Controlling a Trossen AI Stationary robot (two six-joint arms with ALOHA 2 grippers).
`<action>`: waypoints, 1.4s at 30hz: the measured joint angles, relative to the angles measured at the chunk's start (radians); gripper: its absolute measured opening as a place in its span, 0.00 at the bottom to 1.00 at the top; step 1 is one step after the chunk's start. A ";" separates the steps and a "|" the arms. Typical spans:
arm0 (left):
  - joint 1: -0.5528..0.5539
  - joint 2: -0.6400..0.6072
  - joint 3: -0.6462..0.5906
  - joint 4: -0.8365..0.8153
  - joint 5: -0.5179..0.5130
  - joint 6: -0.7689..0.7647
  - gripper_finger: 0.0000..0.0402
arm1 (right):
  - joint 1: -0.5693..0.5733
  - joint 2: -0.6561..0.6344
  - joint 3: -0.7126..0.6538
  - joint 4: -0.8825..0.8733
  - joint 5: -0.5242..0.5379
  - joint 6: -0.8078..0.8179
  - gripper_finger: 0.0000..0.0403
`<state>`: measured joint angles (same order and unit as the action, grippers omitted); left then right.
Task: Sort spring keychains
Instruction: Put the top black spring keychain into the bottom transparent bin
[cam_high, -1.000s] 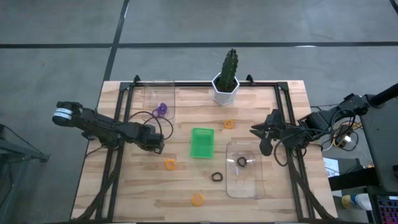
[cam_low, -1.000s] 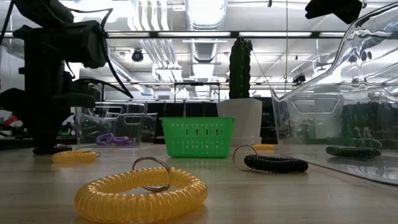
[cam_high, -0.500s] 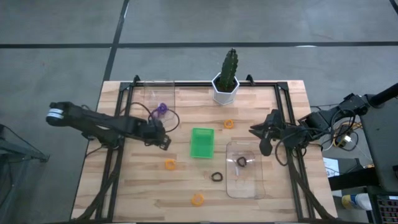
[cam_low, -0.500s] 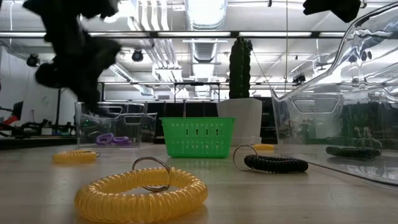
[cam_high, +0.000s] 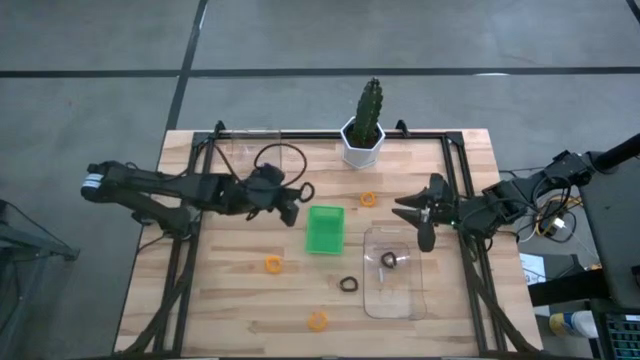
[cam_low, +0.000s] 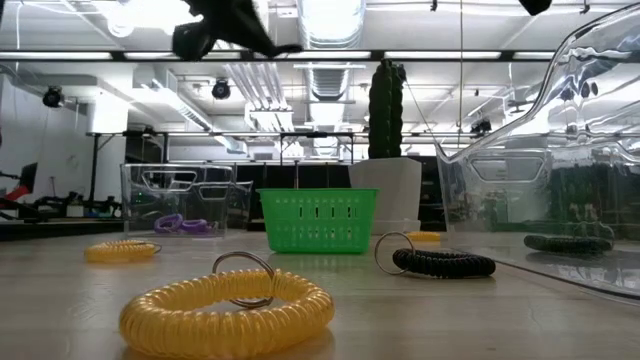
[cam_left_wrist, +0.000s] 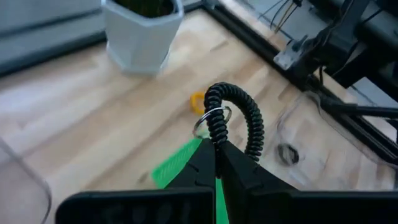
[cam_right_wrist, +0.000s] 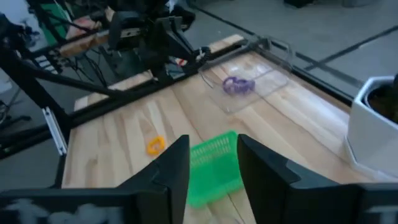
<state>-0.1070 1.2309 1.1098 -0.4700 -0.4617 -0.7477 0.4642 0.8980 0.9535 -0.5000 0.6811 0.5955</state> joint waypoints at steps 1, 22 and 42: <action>0.000 0.017 0.025 0.000 -0.013 0.020 0.01 | -0.005 0.002 0.000 0.012 0.000 -0.012 0.35; -0.002 0.435 0.587 0.021 -0.048 0.443 0.01 | -0.190 0.105 0.013 0.141 0.000 -0.020 0.61; -0.002 0.476 0.623 0.060 -0.007 0.457 0.01 | -0.246 0.112 0.023 0.158 -0.005 -0.024 0.63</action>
<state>-0.1089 1.7069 1.7329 -0.4103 -0.4690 -0.2905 0.2184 1.0100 0.9764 -0.3416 0.6763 0.5715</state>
